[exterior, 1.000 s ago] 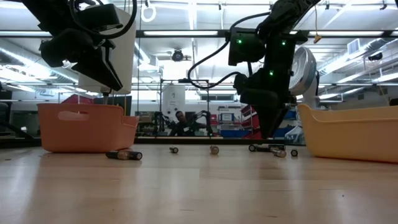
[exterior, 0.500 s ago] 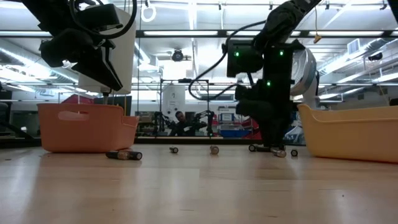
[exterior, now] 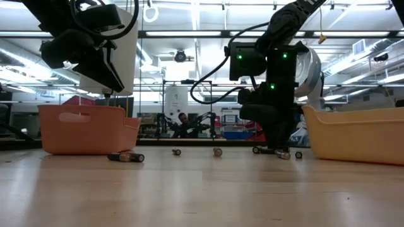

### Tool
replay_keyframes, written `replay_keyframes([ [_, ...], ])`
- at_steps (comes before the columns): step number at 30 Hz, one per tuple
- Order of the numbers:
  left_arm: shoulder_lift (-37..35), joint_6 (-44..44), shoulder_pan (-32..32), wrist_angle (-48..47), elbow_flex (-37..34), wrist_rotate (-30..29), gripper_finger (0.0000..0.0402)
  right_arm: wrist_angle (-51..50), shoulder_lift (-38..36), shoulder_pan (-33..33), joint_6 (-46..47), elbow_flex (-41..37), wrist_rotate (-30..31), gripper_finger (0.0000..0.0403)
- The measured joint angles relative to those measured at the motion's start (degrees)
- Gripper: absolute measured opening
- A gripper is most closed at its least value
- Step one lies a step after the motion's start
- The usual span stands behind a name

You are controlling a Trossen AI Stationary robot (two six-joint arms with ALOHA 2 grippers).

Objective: Sort batteries
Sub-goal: Put the gold battery into the yellow bin

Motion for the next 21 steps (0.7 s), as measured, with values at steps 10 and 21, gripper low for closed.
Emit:
replay_keyframes([
  [10, 0.0, 0.1, 0.0, 0.0, 0.0, 0.0, 0.0076, 0.4, 0.0, 0.0, -1.8, 0.0, -0.8, 0.0027],
  [21, 0.0, 0.1, 0.0, 0.0, 0.0, 0.0, 0.0076, 0.2, -0.1, -0.6, -2.3, 0.1, -1.8, 0.0025],
])
